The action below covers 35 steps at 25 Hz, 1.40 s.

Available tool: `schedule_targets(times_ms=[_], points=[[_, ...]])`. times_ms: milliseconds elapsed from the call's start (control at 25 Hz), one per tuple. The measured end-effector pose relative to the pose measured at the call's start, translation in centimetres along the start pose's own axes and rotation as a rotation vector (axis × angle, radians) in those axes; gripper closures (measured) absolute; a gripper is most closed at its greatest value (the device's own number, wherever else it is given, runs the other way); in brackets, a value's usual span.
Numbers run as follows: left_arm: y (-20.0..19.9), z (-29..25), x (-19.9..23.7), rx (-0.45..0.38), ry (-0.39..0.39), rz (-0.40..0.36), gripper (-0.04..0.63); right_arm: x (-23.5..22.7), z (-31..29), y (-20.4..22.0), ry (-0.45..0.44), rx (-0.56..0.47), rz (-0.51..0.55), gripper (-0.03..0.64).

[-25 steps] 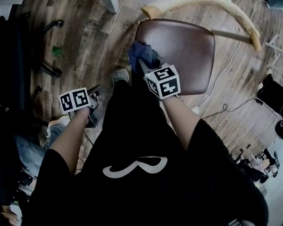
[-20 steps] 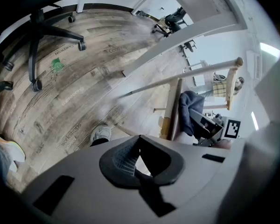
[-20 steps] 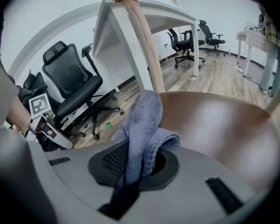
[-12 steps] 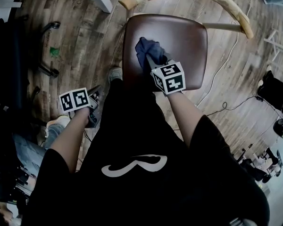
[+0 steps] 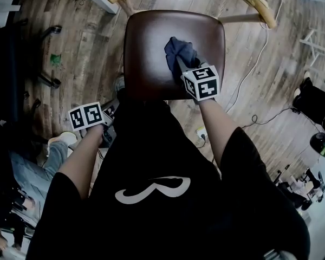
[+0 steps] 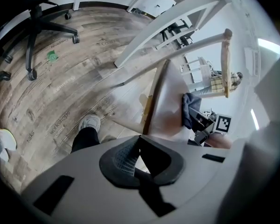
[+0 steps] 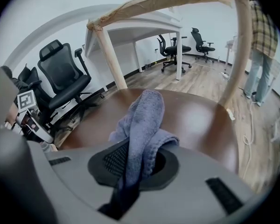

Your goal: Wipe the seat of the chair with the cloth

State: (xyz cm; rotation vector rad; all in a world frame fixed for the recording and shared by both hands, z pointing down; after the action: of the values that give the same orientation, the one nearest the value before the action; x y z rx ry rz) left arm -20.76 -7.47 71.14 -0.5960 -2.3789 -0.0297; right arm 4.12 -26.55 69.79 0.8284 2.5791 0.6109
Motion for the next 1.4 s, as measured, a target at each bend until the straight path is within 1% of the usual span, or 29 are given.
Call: schedule_targets(times_ms=[240, 360, 520, 680, 840, 1000, 1160, 1280, 1400], points=[[2.2, -1.8, -1.5, 0.019, -0.010, -0.015, 0.581, -4.4, 2.5, 2.2, 0.051, 0.012, -0.051, 0.574], [2.7, -2.7, -2.6, 0.021, -0.001, -0.031, 0.581, -6.7, 3.7, 3.2, 0.084, 0.018, -0.053, 0.574], [3.4, -3.7, -3.8, 0.018, 0.019, -0.015, 0.581, -9.9, 5.5, 4.8, 0.151, 0.023, -0.040, 0.574], [3.9, -4.6, -4.6, 0.028, 0.026, -0.039, 0.581, -12.3, 6.7, 5.8, 0.200, -0.008, -0.066, 0.574], [4.7, -4.5, -4.4, 0.044, 0.011, -0.044, 0.581, -12.6, 7.0, 6.4, 0.226, -0.011, -0.081, 0.574], [4.4, -4.1, -4.0, 0.029, 0.012, -0.036, 0.581, -12.7, 7.0, 6.0, 0.233, -0.011, -0.100, 0.574], [4.8, -4.1, -2.6, 0.015, 0.007, -0.004, 0.581, -12.1, 8.4, 5.6, 0.233, -0.091, -0.176, 0.574], [5.4, -3.6, -1.7, 0.006, 0.010, 0.012, 0.581, -10.5, 9.5, 5.1, 0.225, -0.134, -0.183, 0.574], [6.3, -2.6, -0.4, 0.001, 0.012, 0.031, 0.581, -7.2, 9.8, 4.4, 0.180, -0.156, -0.175, 0.574]])
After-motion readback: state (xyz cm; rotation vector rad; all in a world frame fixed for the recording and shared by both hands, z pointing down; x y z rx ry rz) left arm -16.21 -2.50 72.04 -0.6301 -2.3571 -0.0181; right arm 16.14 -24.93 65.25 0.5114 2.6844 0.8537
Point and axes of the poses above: the fingertips, and each gripper's own axes: z backward along the fingers, x to its left, y out of its underside, the point moved 4 cm from there along z, backward along the fingers, and after that the axes turned 3 degrees about x, right-handed, at the moved point
